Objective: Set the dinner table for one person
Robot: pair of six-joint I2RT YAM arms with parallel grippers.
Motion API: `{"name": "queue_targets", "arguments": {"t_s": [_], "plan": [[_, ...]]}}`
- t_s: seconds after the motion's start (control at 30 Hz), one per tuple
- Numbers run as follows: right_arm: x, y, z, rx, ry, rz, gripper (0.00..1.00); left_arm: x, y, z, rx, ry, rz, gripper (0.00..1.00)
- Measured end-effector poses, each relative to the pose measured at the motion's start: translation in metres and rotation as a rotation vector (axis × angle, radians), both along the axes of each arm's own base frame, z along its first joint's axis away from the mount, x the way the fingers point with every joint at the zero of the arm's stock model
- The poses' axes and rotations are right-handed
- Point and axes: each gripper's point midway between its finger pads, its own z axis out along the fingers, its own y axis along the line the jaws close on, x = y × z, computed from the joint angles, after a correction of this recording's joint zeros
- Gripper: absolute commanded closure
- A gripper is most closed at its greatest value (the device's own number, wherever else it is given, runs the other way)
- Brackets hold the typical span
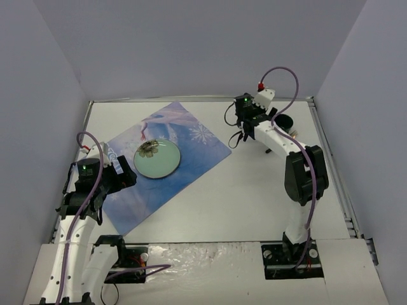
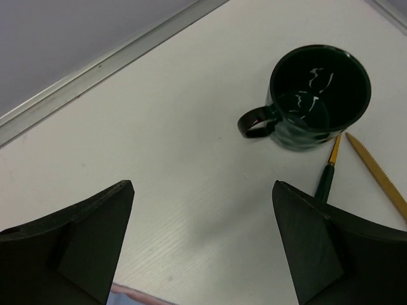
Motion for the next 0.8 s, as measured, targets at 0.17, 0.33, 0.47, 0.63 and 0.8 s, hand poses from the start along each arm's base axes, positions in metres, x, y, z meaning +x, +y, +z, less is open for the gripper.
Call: {"name": "queue_targets", "arguments": {"t_s": [0.17, 0.33, 0.47, 0.63, 0.8], "plan": [[0.018, -0.032, 0.006, -0.057, 0.021, -0.033, 0.18, 0.0, 0.001, -0.001, 0.003, 0.003, 0.004, 0.03], [0.038, -0.077, -0.004, -0.044, 0.065, -0.035, 0.22, 0.0, 0.001, -0.002, 0.005, 0.007, 0.006, 0.03], [0.043, -0.105, -0.024, -0.035, 0.126, -0.033, 0.27, 0.0, 0.001, -0.002, 0.005, 0.009, 0.007, 0.03], [0.051, -0.105, -0.051, -0.014, 0.191, 0.026, 0.4, 0.001, 0.002, -0.003, 0.007, 0.013, 0.009, 0.03], [0.055, -0.096, -0.069, 0.001, 0.233, 0.086, 0.55, 0.001, 0.003, -0.005, 0.009, 0.021, 0.012, 0.03]]}}
